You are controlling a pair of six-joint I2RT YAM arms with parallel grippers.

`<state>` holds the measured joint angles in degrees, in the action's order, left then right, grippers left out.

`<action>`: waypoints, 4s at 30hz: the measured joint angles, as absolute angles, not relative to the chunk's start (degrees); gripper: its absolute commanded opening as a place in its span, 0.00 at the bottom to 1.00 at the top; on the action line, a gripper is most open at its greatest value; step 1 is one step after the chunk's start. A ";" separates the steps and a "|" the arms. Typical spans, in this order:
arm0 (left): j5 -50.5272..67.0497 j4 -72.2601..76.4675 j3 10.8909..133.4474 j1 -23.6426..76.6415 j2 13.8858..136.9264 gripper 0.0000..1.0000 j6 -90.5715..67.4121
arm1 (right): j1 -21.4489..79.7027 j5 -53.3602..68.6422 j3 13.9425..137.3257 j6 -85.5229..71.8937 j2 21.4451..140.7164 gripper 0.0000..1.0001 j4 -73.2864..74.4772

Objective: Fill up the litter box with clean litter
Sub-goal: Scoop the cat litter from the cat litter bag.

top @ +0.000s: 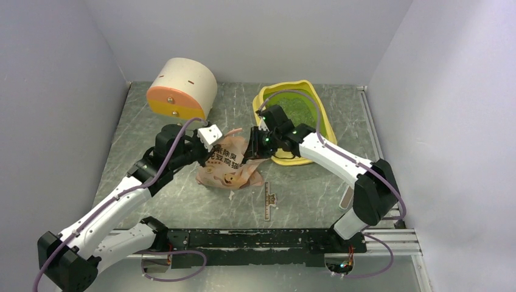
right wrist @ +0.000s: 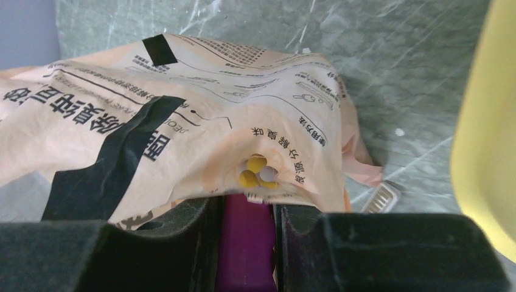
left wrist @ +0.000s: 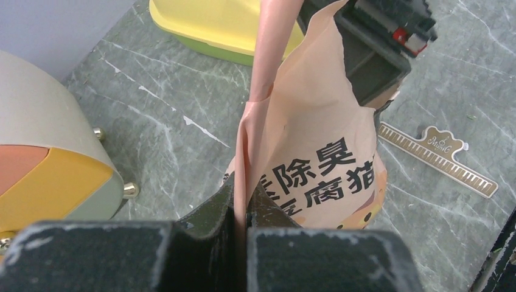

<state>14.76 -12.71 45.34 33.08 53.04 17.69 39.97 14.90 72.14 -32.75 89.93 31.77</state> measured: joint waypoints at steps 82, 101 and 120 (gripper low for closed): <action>18.13 10.02 37.50 32.45 61.25 0.05 10.85 | 37.63 45.39 54.94 -81.32 108.14 0.00 -38.94; 14.61 8.08 37.41 32.62 53.87 0.05 10.68 | 31.55 45.43 47.51 -88.55 99.63 0.00 -47.88; 9.65 4.01 35.79 33.10 48.84 0.05 10.70 | 18.41 49.19 38.54 -80.38 80.09 0.00 -30.96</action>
<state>9.65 4.01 35.79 33.10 48.84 10.70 18.41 49.19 38.54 -80.38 80.09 -30.96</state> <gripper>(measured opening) 0.077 0.301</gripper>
